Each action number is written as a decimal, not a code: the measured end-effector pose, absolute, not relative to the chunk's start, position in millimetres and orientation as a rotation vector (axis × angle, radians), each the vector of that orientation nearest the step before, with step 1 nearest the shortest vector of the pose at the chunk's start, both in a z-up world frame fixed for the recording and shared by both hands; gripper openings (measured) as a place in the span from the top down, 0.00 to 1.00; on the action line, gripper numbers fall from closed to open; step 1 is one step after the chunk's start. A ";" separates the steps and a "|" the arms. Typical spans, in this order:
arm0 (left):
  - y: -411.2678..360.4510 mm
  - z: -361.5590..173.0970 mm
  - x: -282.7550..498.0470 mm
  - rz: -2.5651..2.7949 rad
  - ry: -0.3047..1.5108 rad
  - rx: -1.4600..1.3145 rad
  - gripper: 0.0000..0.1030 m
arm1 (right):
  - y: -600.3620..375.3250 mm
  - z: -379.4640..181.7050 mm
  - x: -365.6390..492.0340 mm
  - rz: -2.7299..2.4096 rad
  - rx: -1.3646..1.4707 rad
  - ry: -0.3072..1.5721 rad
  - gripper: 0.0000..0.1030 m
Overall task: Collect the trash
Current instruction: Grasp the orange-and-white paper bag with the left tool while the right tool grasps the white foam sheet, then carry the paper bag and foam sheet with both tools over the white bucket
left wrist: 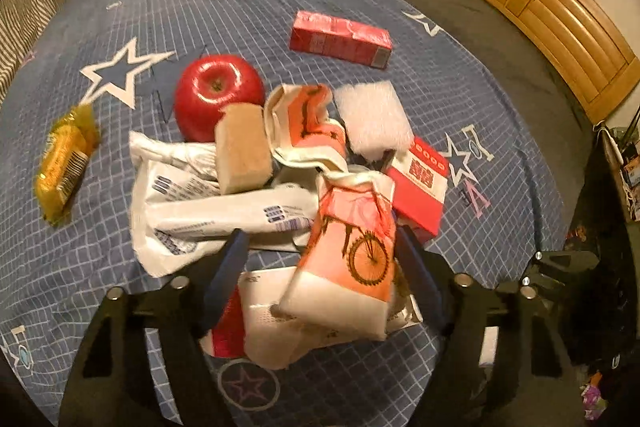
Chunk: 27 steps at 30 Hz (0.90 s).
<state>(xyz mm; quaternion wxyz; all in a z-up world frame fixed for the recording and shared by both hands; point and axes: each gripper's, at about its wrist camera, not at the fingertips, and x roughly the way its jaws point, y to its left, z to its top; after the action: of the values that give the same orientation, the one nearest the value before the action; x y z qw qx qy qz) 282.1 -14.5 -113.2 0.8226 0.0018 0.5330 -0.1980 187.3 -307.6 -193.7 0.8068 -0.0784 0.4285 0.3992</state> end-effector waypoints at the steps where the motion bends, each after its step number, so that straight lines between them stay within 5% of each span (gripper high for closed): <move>1: -15.1 -115.7 282.7 -0.422 1.143 0.001 0.38 | -312.3 -193.4 187.7 0.838 -0.141 0.911 0.48; 8: -9.2 -117.8 276.9 -0.414 1.112 -0.053 0.57 | -334.6 -183.0 168.4 0.773 0.010 0.866 0.48; 27: 5.1 -47.3 151.5 -0.101 0.579 -0.002 0.57 | -320.8 -99.0 123.9 0.346 0.072 0.438 0.49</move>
<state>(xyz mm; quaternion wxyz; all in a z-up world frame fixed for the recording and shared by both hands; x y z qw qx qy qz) 151.5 5.1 -47.3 0.9572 -0.0008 0.2852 -0.0500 123.9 -320.8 -99.0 0.9606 0.0356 0.2162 0.1708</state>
